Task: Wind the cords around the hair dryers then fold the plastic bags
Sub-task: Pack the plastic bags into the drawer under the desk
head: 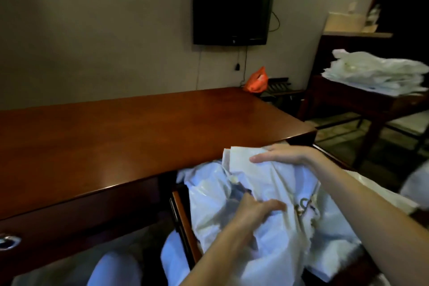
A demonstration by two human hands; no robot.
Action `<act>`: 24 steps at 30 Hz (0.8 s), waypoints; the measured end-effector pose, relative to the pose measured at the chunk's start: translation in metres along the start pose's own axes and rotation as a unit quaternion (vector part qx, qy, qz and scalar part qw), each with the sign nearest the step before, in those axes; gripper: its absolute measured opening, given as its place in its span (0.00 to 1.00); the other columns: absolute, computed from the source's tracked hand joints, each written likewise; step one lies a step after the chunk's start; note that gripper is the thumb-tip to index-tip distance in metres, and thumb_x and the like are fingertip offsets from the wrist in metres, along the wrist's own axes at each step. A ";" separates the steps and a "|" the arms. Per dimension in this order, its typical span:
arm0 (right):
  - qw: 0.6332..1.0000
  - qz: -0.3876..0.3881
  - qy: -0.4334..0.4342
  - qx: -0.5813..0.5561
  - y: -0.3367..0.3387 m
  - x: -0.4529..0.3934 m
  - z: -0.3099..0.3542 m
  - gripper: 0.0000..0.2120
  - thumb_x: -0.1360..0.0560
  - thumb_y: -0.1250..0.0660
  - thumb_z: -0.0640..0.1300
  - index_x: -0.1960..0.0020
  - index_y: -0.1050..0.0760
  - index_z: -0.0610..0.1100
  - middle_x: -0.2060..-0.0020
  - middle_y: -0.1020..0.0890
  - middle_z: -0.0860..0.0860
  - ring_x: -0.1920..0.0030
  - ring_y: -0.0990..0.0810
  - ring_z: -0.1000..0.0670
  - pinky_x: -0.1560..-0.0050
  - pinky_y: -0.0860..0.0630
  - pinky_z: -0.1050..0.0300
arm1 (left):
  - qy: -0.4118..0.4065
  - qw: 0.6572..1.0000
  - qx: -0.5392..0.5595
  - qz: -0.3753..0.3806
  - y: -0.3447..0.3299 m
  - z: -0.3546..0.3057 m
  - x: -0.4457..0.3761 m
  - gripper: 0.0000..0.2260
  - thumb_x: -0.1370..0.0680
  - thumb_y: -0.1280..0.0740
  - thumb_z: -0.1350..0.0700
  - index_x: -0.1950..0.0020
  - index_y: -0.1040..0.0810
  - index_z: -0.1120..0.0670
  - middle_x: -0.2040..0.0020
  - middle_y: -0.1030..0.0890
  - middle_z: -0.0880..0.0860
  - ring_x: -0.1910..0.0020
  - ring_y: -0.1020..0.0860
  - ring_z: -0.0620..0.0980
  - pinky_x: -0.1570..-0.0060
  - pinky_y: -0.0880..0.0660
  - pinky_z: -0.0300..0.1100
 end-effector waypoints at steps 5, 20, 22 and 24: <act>0.992 0.065 -0.070 -0.088 -0.056 -0.016 -0.054 0.41 0.44 0.29 0.75 0.38 0.23 0.54 0.41 0.20 0.57 0.39 0.22 0.53 0.31 0.33 0.50 | 0.038 0.999 0.024 0.029 0.004 0.042 0.000 0.20 0.35 0.22 0.61 0.45 0.19 0.56 0.48 0.14 0.54 0.46 0.17 0.53 0.41 0.22 0.52; 0.989 -0.128 0.026 0.068 -0.071 -0.026 -0.027 0.24 0.25 0.33 0.51 0.30 0.30 0.49 0.32 0.26 0.47 0.36 0.26 0.45 0.39 0.29 0.53 | -0.080 0.844 -0.525 0.081 0.021 0.032 0.037 0.47 0.30 0.35 0.28 0.21 0.58 0.39 0.23 0.67 0.38 0.22 0.65 0.48 0.30 0.67 0.67; 0.992 -0.089 0.017 0.088 -0.066 -0.018 -0.033 0.25 0.24 0.36 0.59 0.30 0.30 0.50 0.31 0.28 0.48 0.34 0.28 0.45 0.35 0.32 0.51 | -0.069 0.834 -0.540 0.091 0.025 0.037 0.032 0.47 0.31 0.35 0.28 0.21 0.59 0.38 0.23 0.68 0.38 0.22 0.65 0.49 0.32 0.68 0.68; 0.982 -0.082 0.001 0.167 -0.057 -0.005 -0.041 0.30 0.25 0.42 0.68 0.29 0.31 0.52 0.32 0.27 0.50 0.34 0.29 0.44 0.34 0.34 0.46 | -0.060 0.832 -0.543 0.095 0.028 0.041 0.029 0.47 0.30 0.35 0.28 0.21 0.59 0.37 0.23 0.68 0.37 0.22 0.66 0.49 0.32 0.67 0.69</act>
Point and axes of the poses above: each hand's wrist, its own x-axis away from the middle knuckle, its own y-axis out of the back of the hand, z = x × y, the point moved 3 cm from there along -x, towards the middle knuckle
